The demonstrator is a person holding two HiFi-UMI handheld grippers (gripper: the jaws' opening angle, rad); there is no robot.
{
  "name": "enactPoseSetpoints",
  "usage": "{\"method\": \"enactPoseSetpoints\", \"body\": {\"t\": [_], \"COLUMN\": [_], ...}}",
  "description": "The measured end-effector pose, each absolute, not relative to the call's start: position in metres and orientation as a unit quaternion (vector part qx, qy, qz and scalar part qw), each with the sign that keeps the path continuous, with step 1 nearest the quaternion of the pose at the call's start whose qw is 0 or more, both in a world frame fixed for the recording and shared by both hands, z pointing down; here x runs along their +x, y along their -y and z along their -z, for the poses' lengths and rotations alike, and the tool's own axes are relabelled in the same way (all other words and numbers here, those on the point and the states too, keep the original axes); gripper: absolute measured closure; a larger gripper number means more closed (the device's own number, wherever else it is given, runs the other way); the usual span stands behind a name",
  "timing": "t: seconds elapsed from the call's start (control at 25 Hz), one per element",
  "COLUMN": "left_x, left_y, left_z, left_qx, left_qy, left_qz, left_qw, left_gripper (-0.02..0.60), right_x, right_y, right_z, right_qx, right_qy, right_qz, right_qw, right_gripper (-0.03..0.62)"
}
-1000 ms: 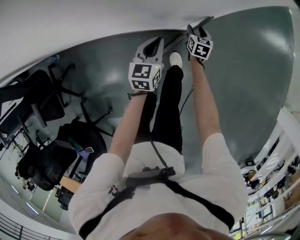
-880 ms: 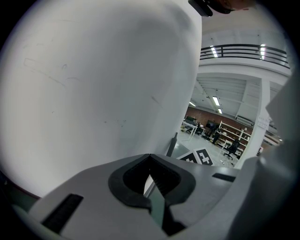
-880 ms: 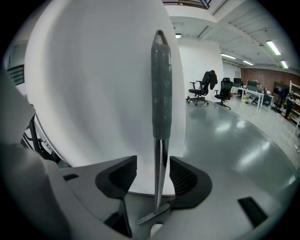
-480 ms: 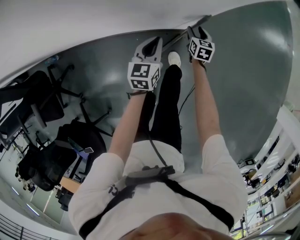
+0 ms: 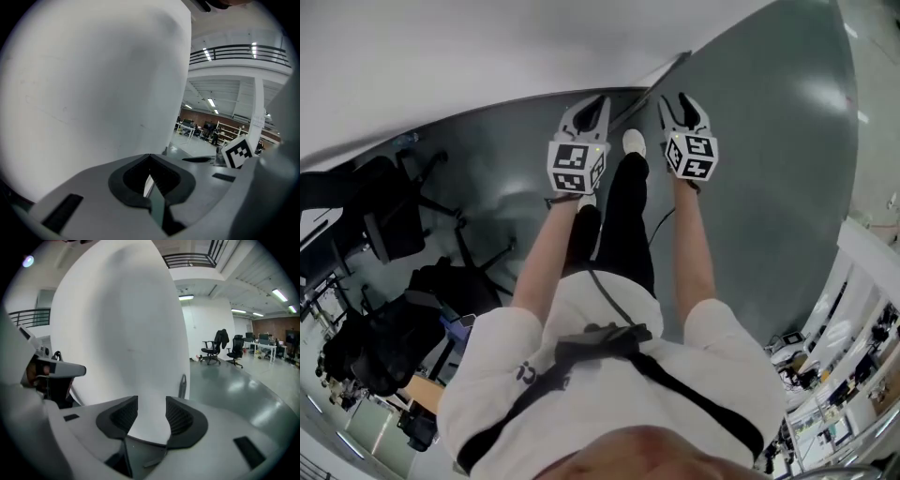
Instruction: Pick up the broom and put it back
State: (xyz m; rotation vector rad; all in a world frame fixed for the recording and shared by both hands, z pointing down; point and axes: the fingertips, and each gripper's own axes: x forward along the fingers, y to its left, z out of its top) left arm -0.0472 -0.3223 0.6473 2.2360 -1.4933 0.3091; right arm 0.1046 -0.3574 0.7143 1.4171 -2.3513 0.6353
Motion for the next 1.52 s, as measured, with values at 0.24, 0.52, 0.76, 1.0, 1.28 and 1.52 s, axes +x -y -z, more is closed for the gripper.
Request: {"method": "enactPoseSetpoints", "body": {"t": [0.24,0.52,0.76,1.0,1.28,1.52], "left_x": [-0.079,-0.114,-0.130,-0.139,-0.138,-0.130], "left_y": [0.287,0.236,0.192,0.156,0.145,0.137], "left_z": [-0.572,-0.474,-0.417,-0.383,-0.362,-0.355], "left_qx": [0.809,0.811,0.813,0.815,0.821,0.829], "left_qy": [0.552,0.567,0.572,0.574,0.567,0.556], "left_qz": [-0.079,-0.029,0.001,0.023,0.038,0.046], "left_qw": [0.188,0.138,0.105,0.074,0.049,0.046], "left_gripper": [0.569,0.569,0.569,0.569,0.569,0.569], "right_x": [0.062,0.012,-0.012,-0.026,-0.028,-0.022], "right_y": [0.318,0.262,0.213,0.173,0.164,0.165], "right_z": [-0.584,-0.458,-0.406,-0.377,-0.367,-0.363], "right_qx": [0.491,0.474,0.473,0.462,0.477,0.491], "right_qy": [0.851,0.874,0.877,0.885,0.877,0.869], "right_qz": [-0.153,-0.091,-0.084,-0.057,-0.054,-0.055], "right_qw": [0.104,0.050,0.019,0.005,0.005,0.004], "right_gripper": [0.474,0.549,0.587,0.588,0.588,0.588]}}
